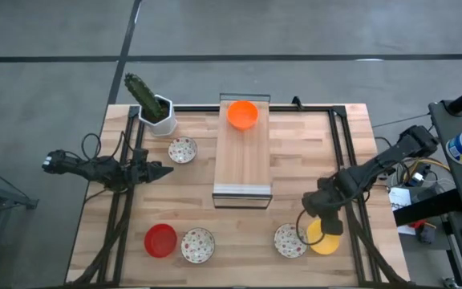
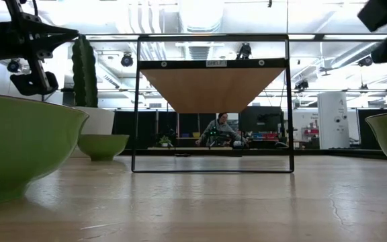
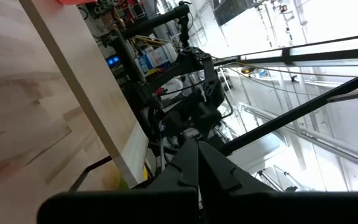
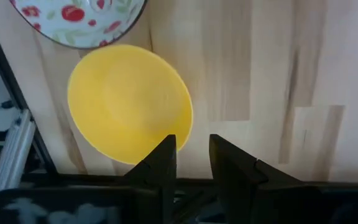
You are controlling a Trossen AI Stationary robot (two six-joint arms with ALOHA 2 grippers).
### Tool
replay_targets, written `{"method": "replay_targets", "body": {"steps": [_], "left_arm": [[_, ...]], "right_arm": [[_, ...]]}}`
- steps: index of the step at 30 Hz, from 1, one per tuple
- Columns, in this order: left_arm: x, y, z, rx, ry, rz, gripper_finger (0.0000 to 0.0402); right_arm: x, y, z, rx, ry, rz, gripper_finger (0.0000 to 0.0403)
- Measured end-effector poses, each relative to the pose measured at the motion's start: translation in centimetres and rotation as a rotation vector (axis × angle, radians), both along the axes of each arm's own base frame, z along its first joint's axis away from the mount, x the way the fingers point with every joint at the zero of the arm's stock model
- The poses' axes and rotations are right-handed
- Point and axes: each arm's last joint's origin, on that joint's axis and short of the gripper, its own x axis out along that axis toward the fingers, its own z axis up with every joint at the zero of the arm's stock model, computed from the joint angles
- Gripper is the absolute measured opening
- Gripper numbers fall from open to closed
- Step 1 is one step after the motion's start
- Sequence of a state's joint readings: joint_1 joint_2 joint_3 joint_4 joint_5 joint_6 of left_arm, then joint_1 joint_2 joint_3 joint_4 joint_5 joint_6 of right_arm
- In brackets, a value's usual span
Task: Pick & Place Mini bowls
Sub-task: Stack the yellow bowl on the light orange bowl on the shelf
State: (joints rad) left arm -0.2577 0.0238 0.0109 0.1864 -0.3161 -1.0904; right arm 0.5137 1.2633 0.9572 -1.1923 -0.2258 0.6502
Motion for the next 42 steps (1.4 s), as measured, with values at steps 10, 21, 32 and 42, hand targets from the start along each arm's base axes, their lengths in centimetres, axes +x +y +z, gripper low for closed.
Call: {"method": "replay_targets", "body": {"steps": [10, 21, 32, 42], "left_arm": [[0.0, 0.0, 0.0, 0.001, 0.003, 0.000, 0.0000], [0.0, 0.0, 0.0, 0.001, 0.004, 0.000, 0.0000], [0.0, 0.0, 0.0, 0.009, 0.005, 0.001, 0.0000], [0.0, 0.0, 0.0, 0.008, 0.005, 0.001, 0.0000]], "right_arm": [[-0.1, 0.6, -2.7, 0.031, -0.034, -0.029, 0.0091], [-0.6, 0.5, -4.9, 0.038, -0.016, -0.100, 0.0091], [-1.2, 0.1, -6.7, 0.027, 0.014, -0.146, 0.0091], [-1.2, 0.1, -7.8, 0.054, -0.009, -0.175, 0.0091]]}}
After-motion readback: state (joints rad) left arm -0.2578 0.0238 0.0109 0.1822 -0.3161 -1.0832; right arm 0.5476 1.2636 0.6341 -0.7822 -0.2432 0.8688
